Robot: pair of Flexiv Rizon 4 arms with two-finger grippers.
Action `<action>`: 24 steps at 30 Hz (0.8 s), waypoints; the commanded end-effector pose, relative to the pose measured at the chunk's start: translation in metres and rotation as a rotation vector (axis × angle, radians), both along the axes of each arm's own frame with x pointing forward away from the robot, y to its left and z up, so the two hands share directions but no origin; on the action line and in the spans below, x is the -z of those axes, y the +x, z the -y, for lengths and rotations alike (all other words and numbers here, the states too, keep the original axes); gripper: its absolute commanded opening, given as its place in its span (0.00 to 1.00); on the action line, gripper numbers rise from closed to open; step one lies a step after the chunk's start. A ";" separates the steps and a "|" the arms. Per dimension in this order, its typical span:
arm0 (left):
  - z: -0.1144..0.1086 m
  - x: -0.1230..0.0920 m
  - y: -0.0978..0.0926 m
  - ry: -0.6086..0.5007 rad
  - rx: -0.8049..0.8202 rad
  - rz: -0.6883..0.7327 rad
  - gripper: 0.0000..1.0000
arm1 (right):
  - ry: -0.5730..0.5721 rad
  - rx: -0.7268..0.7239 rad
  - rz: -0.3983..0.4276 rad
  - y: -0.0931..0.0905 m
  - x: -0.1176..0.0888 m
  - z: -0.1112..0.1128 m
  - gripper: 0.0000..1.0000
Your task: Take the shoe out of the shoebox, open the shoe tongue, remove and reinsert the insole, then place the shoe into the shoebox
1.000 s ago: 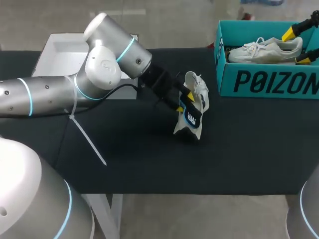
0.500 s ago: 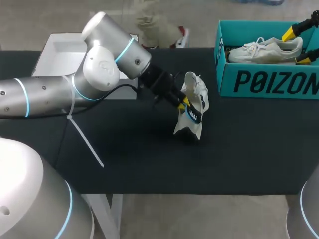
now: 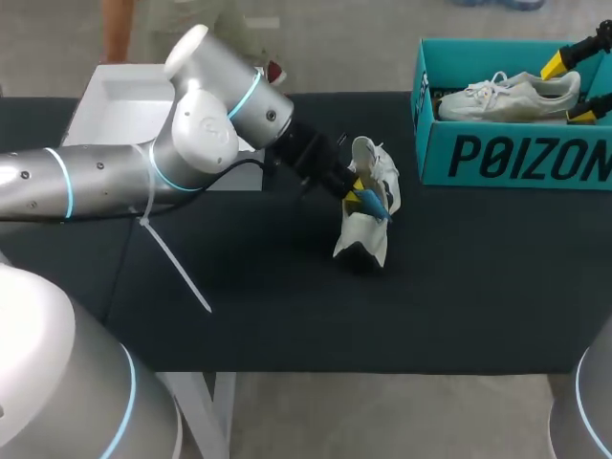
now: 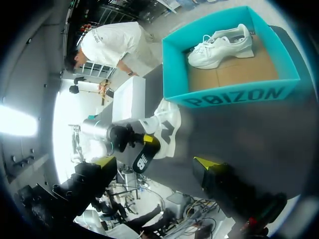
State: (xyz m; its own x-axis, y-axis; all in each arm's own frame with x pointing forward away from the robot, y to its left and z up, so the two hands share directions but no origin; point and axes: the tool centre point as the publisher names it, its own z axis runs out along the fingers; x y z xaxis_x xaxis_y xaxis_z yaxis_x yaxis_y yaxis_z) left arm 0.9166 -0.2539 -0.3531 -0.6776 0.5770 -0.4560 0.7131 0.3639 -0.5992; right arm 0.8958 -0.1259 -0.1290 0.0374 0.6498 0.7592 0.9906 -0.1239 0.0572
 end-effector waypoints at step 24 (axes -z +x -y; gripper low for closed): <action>-0.001 0.000 -0.018 0.004 0.042 -0.012 0.00 | -0.004 0.001 -0.002 -0.001 0.000 0.000 1.00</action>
State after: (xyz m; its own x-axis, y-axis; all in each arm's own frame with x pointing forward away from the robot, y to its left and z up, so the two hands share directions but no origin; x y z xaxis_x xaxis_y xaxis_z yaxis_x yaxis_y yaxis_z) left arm 0.8884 -0.2478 -0.3447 -0.6595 0.6031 -0.4486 0.7163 0.3235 -0.6182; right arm 0.8958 -0.1259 -0.1289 0.0374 0.6499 0.7591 0.9906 -0.1239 0.0572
